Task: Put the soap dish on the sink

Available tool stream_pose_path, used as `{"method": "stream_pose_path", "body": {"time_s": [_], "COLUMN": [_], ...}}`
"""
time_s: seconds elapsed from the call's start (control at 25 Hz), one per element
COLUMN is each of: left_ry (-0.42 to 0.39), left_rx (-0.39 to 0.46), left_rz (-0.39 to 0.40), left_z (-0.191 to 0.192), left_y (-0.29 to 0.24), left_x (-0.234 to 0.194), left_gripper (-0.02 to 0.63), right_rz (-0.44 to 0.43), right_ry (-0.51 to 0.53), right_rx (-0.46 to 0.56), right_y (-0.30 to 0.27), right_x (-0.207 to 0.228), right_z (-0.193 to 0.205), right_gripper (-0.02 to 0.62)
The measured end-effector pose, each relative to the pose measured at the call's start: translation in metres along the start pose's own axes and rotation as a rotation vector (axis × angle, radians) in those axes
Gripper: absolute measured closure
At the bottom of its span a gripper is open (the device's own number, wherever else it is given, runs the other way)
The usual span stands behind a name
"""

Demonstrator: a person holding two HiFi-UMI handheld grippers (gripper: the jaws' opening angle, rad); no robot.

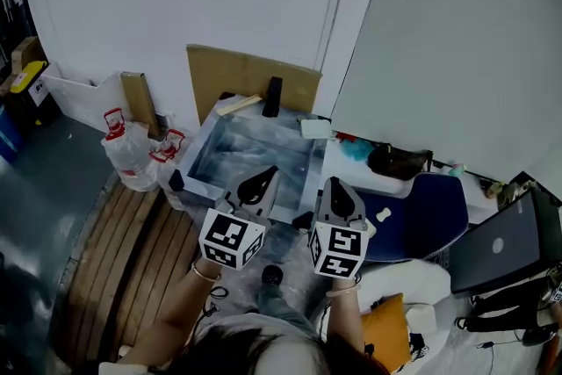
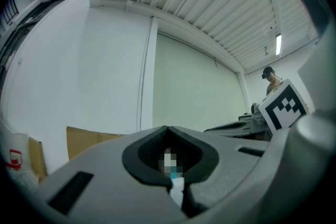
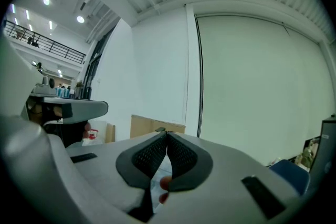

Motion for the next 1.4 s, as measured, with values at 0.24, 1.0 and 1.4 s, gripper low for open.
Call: {"method": "stream_pose_path", "body": {"time_s": [0.24,1.0,1.4], "left_ry": [-0.001,0.004,0.001], "left_rx": [0.002,-0.005,0.004], "left_rz": [-0.001,-0.024,-0.032], "left_z": [-0.005,-0.007,-0.01], "left_y": [0.019,0.063,0.076], "left_x": [0.009,0.033,0.038], "left_gripper": [0.598,0.598,0.598], "right_rz": [-0.002,-0.024,-0.03], "right_ry": [0.009,0.028,0.04], "right_rx": [0.018,0.027,0.034], "right_y": [0.024,0.077,0.089], "right_x": [-0.007,-0.026,-0.033], "right_z": [-0.008,-0.012,-0.016], "right_gripper": [0.569,0.569,0.571]}}
Point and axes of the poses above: the fingertips, and each gripper's own axes: y backward along the fingers, x to its right, z out of its underside, the point moved 3 cm from there along y, backward along the fingers, and after that the axes turned 1 degree about y, right-handed, at the moved point
